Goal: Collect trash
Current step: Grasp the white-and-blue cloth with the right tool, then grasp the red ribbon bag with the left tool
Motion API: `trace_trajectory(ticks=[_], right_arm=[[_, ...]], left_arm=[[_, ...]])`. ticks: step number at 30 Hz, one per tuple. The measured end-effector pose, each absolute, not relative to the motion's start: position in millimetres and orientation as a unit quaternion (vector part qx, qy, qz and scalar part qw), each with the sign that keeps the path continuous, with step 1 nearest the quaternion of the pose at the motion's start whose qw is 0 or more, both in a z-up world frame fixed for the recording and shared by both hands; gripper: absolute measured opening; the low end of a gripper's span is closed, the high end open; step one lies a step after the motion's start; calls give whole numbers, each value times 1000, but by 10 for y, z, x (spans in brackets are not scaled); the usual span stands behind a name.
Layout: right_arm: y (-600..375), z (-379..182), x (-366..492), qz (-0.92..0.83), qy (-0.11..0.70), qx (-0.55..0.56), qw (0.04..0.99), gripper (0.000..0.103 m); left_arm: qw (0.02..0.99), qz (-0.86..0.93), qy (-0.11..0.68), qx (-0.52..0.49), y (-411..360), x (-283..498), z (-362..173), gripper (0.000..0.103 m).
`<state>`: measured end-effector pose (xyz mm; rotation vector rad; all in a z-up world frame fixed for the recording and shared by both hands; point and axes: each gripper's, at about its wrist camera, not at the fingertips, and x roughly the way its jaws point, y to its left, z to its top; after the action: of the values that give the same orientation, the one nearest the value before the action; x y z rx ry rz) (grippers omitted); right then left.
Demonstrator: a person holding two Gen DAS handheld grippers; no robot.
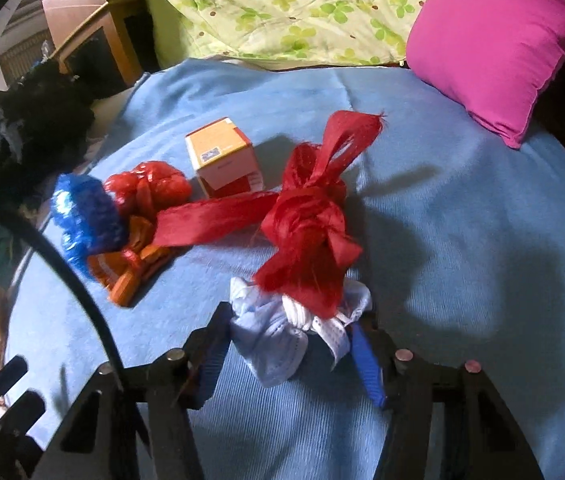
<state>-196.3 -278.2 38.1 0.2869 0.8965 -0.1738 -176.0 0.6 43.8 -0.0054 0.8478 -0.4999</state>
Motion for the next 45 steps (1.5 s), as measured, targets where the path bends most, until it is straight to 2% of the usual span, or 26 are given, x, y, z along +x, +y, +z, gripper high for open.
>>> trace_trajectory(ticks=[12,18,31,39,40,41,42,45], right_arm=[[-2671,477,-2827,-50,421,186,886,60],[-2843,725,-3144,-87,329,229,912,60],[-3257,1029,-3615,-168,204,278,924,60],[-3335,1009,-3616,-151,199,299,921,60],[-3341,1007,-3629,-150,198,299,921,60],[-3346,1002,-3635,-150,197,299,921,60],[-3359,994,-3632,-150,196,301,921,60],[-3363,978,-3621,-151,197,304,920,60]], left_arm=[[883,-236,403,45,-158,-1856,395,82],[877,-243,406,85,-397,-1888,404,82],[862,-303,395,96,-1762,-1639,722,82],[852,-284,416,141,-2472,-1402,481,82],[852,-279,418,149,-2504,-1380,438,76],[850,-283,420,147,-2510,-1362,418,64],[840,-293,434,141,-2499,-1326,381,37],[840,-298,436,123,-2351,-1337,415,37]])
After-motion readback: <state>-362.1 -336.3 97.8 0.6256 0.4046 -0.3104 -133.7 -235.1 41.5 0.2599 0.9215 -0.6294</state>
